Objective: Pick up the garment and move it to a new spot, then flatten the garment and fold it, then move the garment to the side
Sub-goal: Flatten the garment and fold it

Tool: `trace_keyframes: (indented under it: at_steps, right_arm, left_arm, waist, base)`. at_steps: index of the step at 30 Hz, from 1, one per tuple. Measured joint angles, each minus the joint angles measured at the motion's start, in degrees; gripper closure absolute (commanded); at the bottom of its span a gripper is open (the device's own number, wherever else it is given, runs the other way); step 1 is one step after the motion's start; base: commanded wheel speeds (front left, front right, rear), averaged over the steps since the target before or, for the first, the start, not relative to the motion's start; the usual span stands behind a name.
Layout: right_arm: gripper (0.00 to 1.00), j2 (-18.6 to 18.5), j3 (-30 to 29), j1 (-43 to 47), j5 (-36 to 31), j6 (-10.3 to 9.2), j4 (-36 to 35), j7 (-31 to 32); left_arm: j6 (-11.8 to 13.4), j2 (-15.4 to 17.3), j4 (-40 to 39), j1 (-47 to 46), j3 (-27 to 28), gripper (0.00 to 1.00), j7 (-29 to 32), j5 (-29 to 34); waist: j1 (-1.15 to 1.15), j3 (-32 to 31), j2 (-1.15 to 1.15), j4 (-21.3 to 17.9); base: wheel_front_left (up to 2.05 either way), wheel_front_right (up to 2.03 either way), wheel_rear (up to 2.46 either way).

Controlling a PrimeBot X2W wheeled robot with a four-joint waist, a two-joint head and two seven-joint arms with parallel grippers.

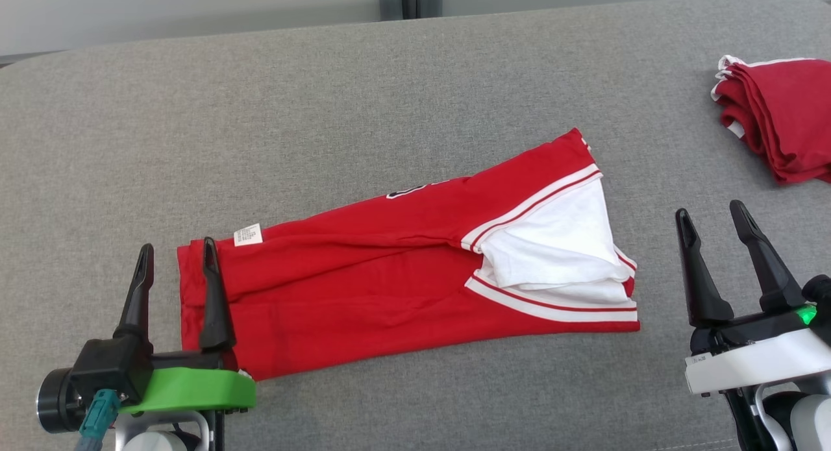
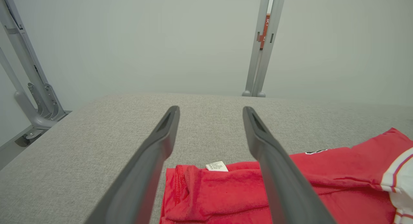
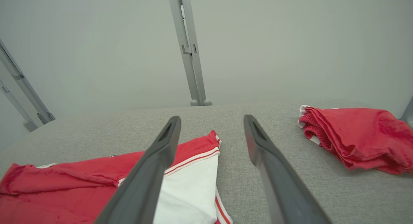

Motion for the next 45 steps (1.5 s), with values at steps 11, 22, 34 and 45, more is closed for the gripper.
trace_keyframes:
  at_steps: [11, 22, 34, 45]
  right_arm:
    - [0.00, -0.9, -1.0, -0.2, 0.2, 0.00, 1.5, 1.4]
    - [0.00, -3.5, 1.6, -6.4, 3.3, 0.00, 16.9, 2.1]
    - [1.00, -7.1, 9.2, -12.5, 9.4, -0.09, 27.3, 2.0]
    - [1.00, -5.9, 4.9, -6.5, 11.3, 0.07, 24.3, -1.0]
  left_arm:
    - [-1.6, -1.5, 0.3, -0.7, 0.4, 0.00, 0.0, 1.2]
    - [-5.8, -6.0, 0.0, -7.5, 1.6, 0.00, 0.0, 4.4]
    - [-10.2, -10.4, 2.5, -8.3, 4.1, 0.00, 0.0, 7.7]
    - [-11.4, -10.6, 2.7, -6.3, 7.0, 0.00, 0.0, 10.4]
  waist:
    - [0.00, 1.5, 0.00, 0.9]
    - [0.00, 7.6, 0.00, 4.8]
    - [0.00, 10.4, 0.00, 8.6]
    - [0.00, 8.3, 0.00, 5.1]
  base:
    - [0.00, 0.00, 0.00]
    - [0.00, 0.00, 0.00]
    - [0.00, 0.00, 0.00]
    - [0.00, 0.00, 0.00]
